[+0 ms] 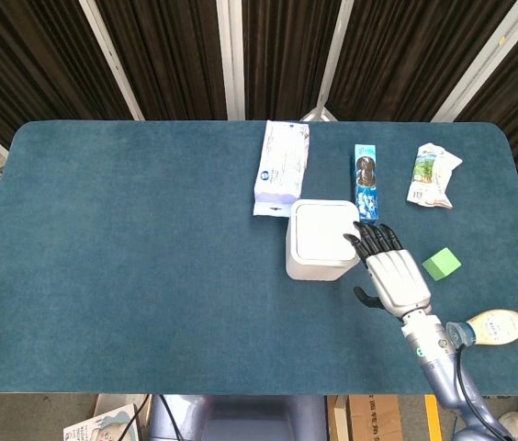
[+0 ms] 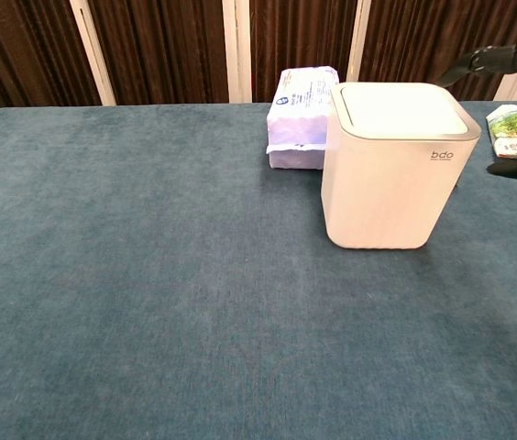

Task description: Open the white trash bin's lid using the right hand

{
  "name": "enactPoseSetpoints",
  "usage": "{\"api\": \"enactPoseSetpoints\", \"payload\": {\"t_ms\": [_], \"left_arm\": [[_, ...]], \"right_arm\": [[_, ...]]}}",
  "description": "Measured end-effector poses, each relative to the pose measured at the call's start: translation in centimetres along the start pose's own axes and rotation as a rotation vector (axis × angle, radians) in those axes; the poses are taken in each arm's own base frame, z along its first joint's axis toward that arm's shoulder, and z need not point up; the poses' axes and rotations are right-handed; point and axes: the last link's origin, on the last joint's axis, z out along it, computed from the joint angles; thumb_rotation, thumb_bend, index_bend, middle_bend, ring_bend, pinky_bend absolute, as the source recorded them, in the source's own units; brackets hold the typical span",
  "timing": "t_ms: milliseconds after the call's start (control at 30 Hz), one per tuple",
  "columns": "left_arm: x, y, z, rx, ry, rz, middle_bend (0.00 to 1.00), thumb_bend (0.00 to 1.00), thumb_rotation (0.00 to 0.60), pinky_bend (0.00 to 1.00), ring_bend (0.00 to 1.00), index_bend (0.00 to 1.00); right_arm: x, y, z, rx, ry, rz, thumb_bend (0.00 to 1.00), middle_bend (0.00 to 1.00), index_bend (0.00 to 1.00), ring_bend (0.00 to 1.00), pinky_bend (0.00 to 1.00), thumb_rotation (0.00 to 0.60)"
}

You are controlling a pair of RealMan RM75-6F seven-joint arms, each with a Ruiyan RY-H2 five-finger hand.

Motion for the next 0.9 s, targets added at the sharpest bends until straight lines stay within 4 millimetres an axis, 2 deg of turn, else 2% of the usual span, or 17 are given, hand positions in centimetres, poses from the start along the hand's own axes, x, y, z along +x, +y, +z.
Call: {"api": "enactPoseSetpoints", "payload": {"t_ms": [267, 533, 900], "left_arm": [[0.0, 0.0, 0.0, 0.005, 0.007, -0.001, 0.12, 0.07, 0.6, 0.0, 0.0, 0.19], [0.1, -0.1, 0.0, 0.006, 0.009, -0.002, 0.12, 0.07, 0.6, 0.0, 0.0, 0.19], [0.0, 0.0, 0.0, 0.005, 0.012, -0.002, 0.12, 0.07, 0.6, 0.0, 0.0, 0.19]], "right_arm": [[-0.8, -0.9, 0.1, 0.012, -0.008, -0.013, 0.29, 0.01, 0.21, 0.04, 0.04, 0.6], [-1.4, -1.0, 0.0, 0.005, -0.019, -0.017, 0.29, 0.01, 0.24, 0.03, 0.04, 0.6], [-1.9, -0.8, 0.0, -0.003, -0.027, -0.029, 0.29, 0.01, 0.36, 0.03, 0.04, 0.6]]}}
